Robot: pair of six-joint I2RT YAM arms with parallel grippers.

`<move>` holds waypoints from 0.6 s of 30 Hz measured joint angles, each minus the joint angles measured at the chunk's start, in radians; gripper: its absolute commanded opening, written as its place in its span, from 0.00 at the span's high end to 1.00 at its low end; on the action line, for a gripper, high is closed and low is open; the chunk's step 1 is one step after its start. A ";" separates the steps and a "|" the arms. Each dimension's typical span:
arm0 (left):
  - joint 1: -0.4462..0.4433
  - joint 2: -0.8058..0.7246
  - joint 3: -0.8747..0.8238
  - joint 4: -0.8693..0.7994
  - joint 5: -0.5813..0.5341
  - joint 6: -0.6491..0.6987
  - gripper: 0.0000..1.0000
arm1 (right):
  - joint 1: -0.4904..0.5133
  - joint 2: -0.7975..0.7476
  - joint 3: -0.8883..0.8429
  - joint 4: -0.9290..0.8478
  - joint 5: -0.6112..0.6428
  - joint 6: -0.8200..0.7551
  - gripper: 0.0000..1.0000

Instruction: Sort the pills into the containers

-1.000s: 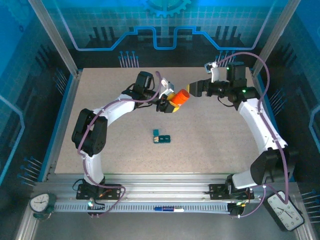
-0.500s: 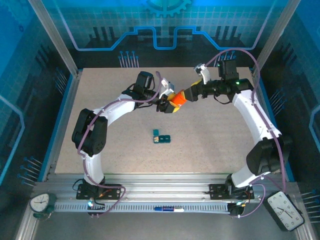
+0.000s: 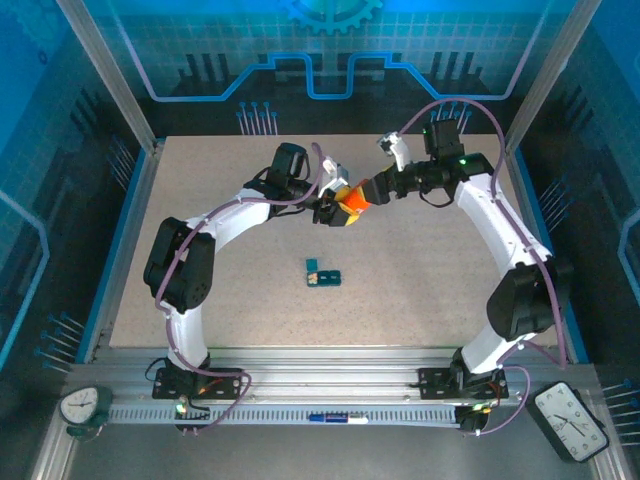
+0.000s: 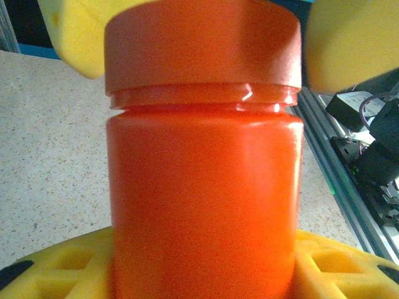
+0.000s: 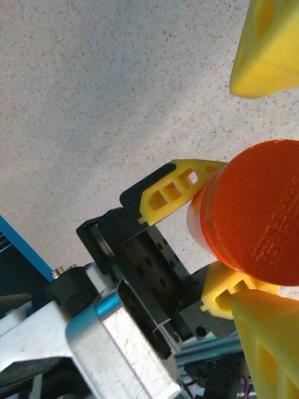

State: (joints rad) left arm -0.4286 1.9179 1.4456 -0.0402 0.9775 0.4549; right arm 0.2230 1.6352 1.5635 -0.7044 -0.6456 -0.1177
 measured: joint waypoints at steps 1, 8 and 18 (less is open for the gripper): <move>0.000 0.000 0.000 0.000 0.000 0.000 1.00 | 0.001 0.002 0.000 0.000 0.002 0.001 0.30; 0.000 0.000 0.000 -0.003 -0.005 0.000 1.00 | 0.008 0.005 0.000 0.002 -0.009 0.016 0.43; 0.001 0.000 -0.003 -0.027 -0.024 0.000 1.00 | 0.006 -0.036 -0.132 0.182 -0.026 0.192 0.61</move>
State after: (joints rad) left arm -0.4274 1.9179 1.4425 -0.0669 0.9535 0.4545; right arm 0.2291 1.5993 1.4319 -0.5228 -0.6716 0.0746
